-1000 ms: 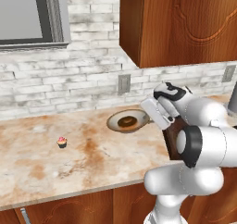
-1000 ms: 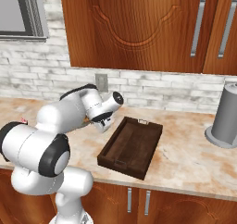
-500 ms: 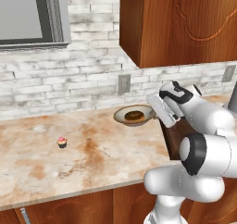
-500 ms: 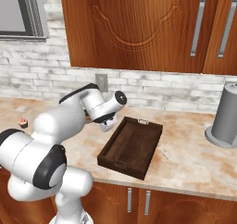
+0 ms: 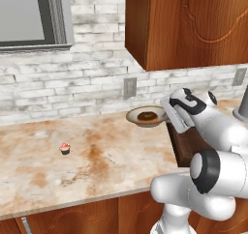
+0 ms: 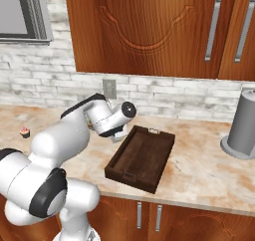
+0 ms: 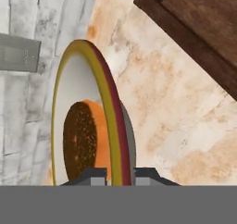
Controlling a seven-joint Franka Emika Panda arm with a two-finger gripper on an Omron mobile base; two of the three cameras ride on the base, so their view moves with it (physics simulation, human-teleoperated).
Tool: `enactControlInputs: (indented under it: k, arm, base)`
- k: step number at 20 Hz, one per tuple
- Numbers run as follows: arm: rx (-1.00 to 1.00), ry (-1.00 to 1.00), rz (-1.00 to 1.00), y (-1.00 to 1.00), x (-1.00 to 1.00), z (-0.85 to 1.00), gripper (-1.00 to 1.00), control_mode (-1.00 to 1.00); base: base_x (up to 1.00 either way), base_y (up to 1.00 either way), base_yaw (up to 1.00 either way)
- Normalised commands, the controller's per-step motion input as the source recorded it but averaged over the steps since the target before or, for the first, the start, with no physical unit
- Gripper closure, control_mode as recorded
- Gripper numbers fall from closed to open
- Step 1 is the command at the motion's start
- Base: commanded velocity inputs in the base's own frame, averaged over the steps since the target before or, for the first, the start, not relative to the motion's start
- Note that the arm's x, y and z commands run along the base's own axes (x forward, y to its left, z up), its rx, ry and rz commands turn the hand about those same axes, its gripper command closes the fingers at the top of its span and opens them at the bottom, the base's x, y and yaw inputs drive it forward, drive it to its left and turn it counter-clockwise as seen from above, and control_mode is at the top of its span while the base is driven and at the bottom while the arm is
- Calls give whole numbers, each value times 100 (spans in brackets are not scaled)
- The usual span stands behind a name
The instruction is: Place the bowl with donut and the cupcake onto the tray.
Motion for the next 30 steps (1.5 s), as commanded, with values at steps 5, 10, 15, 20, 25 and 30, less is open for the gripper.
enactControlInputs:
  k: [5, 10, 15, 20, 25, 30]
  arm:
    - [5, 0, -19, -39, -4, 16, 100, -100]
    - [9, 0, -15, -49, -13, 5, 100, -100]
    - [9, 0, -10, -61, -4, 0, 100, -100]
    - [4, 0, -8, -66, -2, 0, 100, -100]
    - [0, -1, -7, -52, 0, 0, 100, -100]
    - [0, -5, -6, -45, -8, -9, 100, -100]
  base:
    - [0, 0, 0]
    - [0, 0, 0]
    - [0, 0, 0]
    - [0, 0, 0]
    - [0, 0, 0]
    - [0, 0, 0]
